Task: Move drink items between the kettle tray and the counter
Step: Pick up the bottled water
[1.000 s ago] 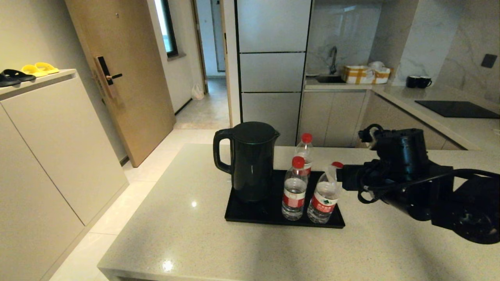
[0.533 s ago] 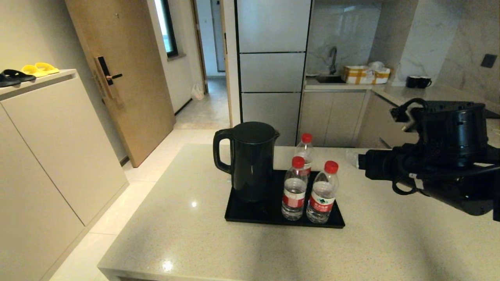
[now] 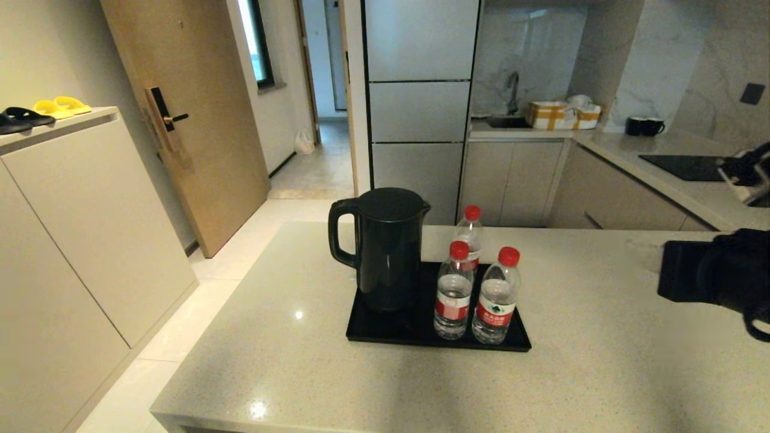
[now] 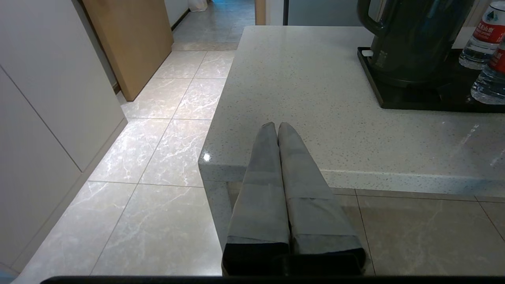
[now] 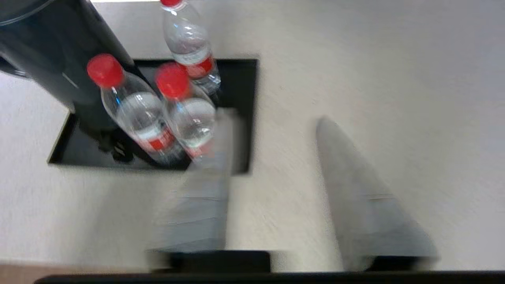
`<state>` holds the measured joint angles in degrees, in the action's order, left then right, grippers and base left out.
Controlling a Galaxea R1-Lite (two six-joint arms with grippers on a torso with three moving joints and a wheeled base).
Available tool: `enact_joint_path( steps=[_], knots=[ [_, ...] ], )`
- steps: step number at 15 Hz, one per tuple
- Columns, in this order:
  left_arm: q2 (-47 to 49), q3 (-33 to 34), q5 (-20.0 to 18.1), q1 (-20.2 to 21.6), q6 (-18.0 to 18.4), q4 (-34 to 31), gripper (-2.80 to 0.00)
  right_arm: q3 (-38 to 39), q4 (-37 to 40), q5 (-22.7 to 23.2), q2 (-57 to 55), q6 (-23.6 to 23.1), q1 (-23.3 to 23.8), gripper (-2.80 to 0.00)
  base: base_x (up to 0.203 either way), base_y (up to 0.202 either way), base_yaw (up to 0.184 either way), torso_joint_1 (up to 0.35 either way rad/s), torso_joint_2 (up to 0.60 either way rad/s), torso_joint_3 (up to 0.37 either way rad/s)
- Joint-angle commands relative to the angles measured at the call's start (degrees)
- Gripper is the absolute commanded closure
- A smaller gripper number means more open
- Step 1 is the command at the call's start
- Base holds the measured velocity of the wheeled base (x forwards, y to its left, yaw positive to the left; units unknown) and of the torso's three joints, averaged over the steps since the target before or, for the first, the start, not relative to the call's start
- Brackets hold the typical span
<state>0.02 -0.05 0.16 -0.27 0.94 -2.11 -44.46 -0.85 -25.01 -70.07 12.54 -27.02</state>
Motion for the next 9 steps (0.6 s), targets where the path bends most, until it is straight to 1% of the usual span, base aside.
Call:
enact_joint_path(
  steps=[1, 3, 4, 6, 7, 8, 9],
  knots=[
    [0.0, 0.0, 0.0, 0.0, 0.0, 0.0, 0.0, -0.1, 7.9, -1.6, 13.2, -0.1, 0.1, 0.0, 0.0, 0.0, 0.0, 0.0, 0.0, 0.0],
    [0.0, 0.0, 0.0, 0.0, 0.0, 0.0, 0.0, -0.6, 17.7, -6.4, 23.2, -0.6, 0.7, 0.0, 0.0, 0.0, 0.0, 0.0, 0.0, 0.0],
    [0.0, 0.0, 0.0, 0.0, -0.1, 0.0, 0.0, -0.8, 22.4, -8.4, 28.5, -1.3, 2.6, 0.0, 0.0, 0.0, 0.0, 0.0, 0.0, 0.0],
    [0.0, 0.0, 0.0, 0.0, 0.0, 0.0, 0.0, -1.6, 31.1, -10.2, 39.9, -4.5, 7.9, 0.0, 0.0, 0.0, 0.0, 0.0, 0.0, 0.0],
    [0.0, 0.0, 0.0, 0.0, 0.0, 0.0, 0.0, -2.2, 35.4, -10.9, 46.0, -7.6, 11.4, 0.0, 0.0, 0.0, 0.0, 0.0, 0.0, 0.0],
    [0.0, 0.0, 0.0, 0.0, -0.1, 0.0, 0.0, -3.4, 39.6, -12.5, 50.7, -9.0, 14.1, 0.0, 0.0, 0.0, 0.0, 0.0, 0.0, 0.0],
    [-0.1, 0.0, 0.0, 0.0, 0.0, 0.0, 0.0, -6.7, 45.7, -14.6, 53.3, -8.3, 15.9, 0.0, 0.0, 0.0, 0.0, 0.0, 0.0, 0.0]
  ],
)
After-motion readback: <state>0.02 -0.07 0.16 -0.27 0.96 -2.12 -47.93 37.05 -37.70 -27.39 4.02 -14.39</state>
